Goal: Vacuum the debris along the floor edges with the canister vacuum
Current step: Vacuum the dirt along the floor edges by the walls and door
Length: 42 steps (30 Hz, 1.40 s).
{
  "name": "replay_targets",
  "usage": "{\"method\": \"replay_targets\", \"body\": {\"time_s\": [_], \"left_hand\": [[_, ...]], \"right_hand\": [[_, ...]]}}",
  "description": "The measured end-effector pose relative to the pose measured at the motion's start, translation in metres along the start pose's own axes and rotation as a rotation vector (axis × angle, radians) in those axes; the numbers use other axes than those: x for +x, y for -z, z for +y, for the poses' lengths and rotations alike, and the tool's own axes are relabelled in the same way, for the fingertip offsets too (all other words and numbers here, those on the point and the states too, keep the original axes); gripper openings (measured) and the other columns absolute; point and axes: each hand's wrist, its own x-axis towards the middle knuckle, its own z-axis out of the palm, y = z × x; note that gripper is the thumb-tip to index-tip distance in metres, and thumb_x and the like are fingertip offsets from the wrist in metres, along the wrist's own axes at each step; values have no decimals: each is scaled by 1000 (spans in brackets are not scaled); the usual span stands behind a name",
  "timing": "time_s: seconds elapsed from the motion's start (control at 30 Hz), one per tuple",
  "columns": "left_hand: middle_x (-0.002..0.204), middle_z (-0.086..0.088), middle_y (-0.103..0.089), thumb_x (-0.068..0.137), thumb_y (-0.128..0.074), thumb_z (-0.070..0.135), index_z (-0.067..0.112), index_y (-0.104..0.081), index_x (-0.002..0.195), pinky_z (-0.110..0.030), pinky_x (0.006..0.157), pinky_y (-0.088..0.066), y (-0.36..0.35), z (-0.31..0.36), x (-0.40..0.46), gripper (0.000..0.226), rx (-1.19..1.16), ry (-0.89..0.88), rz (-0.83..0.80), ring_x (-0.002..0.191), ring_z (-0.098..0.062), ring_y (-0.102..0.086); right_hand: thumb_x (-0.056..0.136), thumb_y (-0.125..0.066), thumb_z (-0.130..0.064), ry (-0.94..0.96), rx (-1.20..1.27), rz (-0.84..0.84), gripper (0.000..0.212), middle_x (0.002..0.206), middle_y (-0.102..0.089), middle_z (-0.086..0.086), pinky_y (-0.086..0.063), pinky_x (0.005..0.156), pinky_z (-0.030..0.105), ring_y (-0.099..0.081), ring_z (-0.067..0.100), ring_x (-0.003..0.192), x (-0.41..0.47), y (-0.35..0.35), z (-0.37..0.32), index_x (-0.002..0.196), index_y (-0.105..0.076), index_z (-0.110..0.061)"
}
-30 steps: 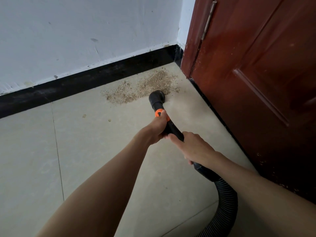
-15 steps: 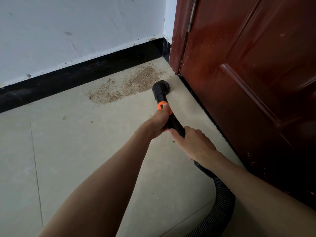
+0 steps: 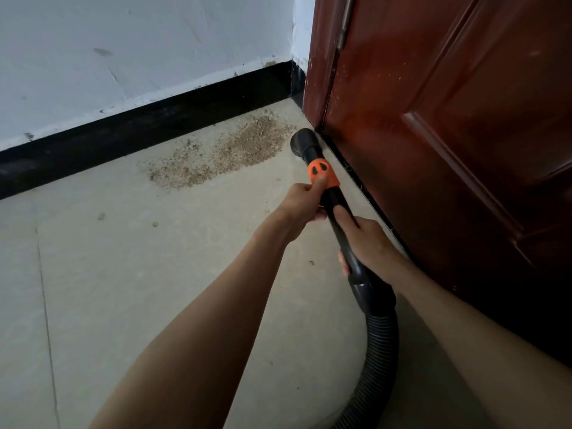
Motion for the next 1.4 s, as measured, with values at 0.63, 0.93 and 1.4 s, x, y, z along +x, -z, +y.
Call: {"method": "replay_targets", "body": {"time_s": [0.63, 0.93, 1.4], "left_hand": [[109, -23, -67, 92, -61, 16, -8, -63, 99, -33, 91, -53, 27, 9, -9, 25, -96, 1, 28, 94, -25, -65], [105, -20, -66, 91, -61, 13, -12, -58, 110, -22, 74, -56, 63, 8, -33, 32, -142, 48, 32, 79, -18, -65], [116, -22, -64, 88, -66, 20, -9, -53, 118, -27, 78, -57, 138, -5, -63, 44, -225, 95, 120, 96, -25, -66]], "right_hand": [[93, -28, -70, -186, 544, -276, 63, 50, -46, 5, -44, 54, 32, -45, 19, 40, -1, -33, -14, 70, -43, -14], [93, -30, -70, -183, 492, -317, 62, 50, -45, 5, -45, 52, 30, -43, 19, 40, -15, -63, -25, 69, -43, -14], [94, -29, -67, -197, 401, -399, 60, 52, -44, 6, -45, 56, 33, -43, 20, 41, -33, -131, -51, 71, -41, -14]]}}
